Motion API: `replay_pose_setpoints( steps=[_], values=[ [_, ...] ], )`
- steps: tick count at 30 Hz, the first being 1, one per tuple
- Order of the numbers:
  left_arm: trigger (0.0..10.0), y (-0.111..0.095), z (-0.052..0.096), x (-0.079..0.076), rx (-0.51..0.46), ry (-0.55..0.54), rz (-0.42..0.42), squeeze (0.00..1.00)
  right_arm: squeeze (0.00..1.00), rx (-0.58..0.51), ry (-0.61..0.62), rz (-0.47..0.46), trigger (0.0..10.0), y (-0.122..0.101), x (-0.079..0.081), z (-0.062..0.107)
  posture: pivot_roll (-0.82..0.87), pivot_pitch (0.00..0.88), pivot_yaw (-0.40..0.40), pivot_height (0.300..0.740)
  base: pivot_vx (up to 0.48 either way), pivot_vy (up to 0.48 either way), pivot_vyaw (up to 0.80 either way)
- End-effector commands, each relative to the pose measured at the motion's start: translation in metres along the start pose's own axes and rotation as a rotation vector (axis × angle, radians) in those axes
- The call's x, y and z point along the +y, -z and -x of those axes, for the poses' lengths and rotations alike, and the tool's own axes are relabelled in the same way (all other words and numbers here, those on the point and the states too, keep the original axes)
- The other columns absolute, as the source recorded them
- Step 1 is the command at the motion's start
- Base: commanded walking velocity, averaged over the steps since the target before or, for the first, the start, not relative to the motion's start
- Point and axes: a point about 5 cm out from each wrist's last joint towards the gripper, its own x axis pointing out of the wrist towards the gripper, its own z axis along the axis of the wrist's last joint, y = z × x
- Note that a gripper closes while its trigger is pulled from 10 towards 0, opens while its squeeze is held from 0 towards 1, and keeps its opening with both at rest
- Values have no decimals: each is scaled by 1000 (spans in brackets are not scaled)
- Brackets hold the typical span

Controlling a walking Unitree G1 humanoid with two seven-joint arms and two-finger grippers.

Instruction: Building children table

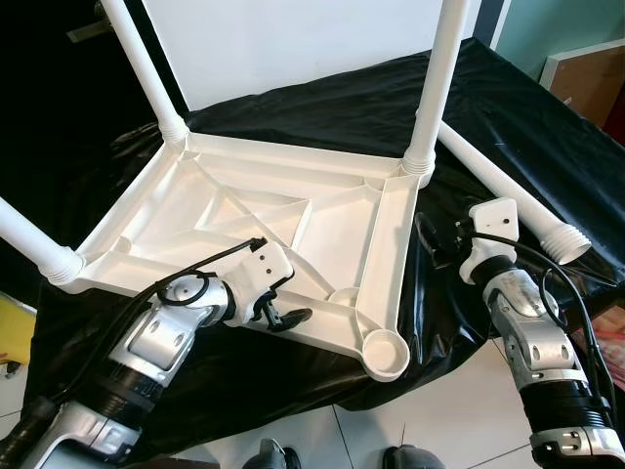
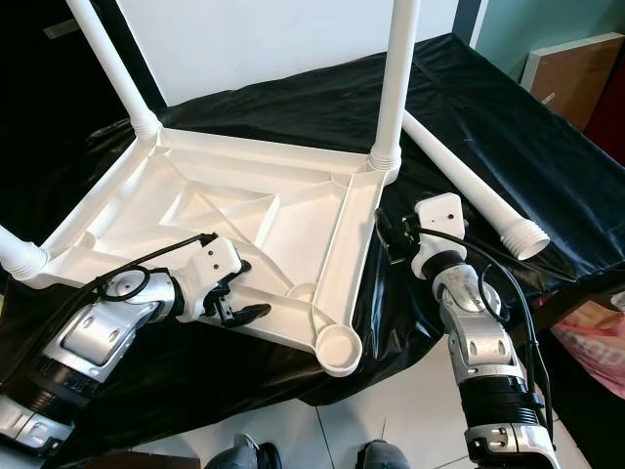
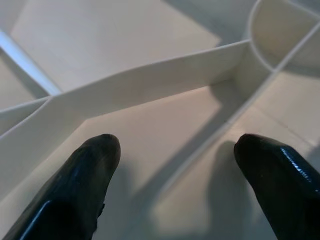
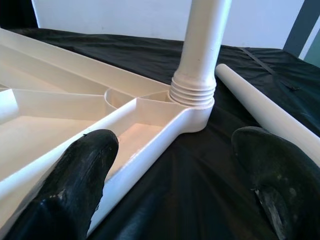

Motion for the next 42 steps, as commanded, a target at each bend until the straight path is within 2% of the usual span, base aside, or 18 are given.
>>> replay_pose_setpoints(
  steps=[1, 3, 5, 7, 8, 9, 10, 18, 34, 40, 41, 42],
  values=[
    [10000, 13, -3, -1, 76, -14, 30, 0, 0, -2, -1, -10, 10000, 2, 2, 2, -116, 113, 103, 740, 0, 0, 0],
    [10000, 14, -4, 2, 91, -36, 55, 0, 0, -2, 0, -10, 10000, 2, 2, 1, -115, 114, 104, 740, 0, 0, 0],
    [7373, 15, -3, 3, 103, -38, 68, 0, 0, -2, -1, -11, 10000, 2, 3, 2, -115, 114, 106, 740, 0, 0, 0],
    [7373, 15, -3, 3, 103, -38, 68, 0, 0, -2, -1, -11, 10000, 2, 3, 2, -115, 114, 106, 740, 0, 0, 0],
    [1686, 15, -3, 3, 105, -39, 74, 0, 0, -2, -1, -11, 10000, 2, 3, 2, -114, 115, 106, 740, 0, 0, 0],
    [1686, 15, -3, 3, 105, -39, 74, 0, 0, -2, -1, -11, 10000, 2, 3, 2, -114, 115, 106, 740, 0, 0, 0],
    [0, 15, -3, 5, 104, -50, 77, 0, 0, -1, 0, -11, 10000, 2, 3, 2, -114, 116, 108, 740, 0, 0, 0],
    [0, 11, -2, 8, 97, -80, 69, 0, 0, -1, 4, -15, 10000, 2, 3, 2, -110, 116, 112, 740, 0, 0, 0],
    [0, 1, -7, 1, 68, -91, 48, 0, 0, -1, 5, -21, 10000, 3, 5, 2, -109, 118, 108, 740, 0, 0, 0],
    [0, 3, -3, 3, 79, -118, 41, 0, 0, 2, 19, -19, 10000, 3, 2, 3, -111, 117, 105, 740, 0, 0, 0],
    [3843, 1, -3, 2, 67, -115, 42, 0, 0, 3, 27, -20, 10000, 4, 1, 3, -110, 118, 103, 740, 0, 0, 0],
    [3843, 1, -3, 2, 67, -115, 42, 0, 0, 3, 27, -20, 10000, 4, 1, 3, -110, 118, 103, 740, 0, 0, 0]
  ],
)
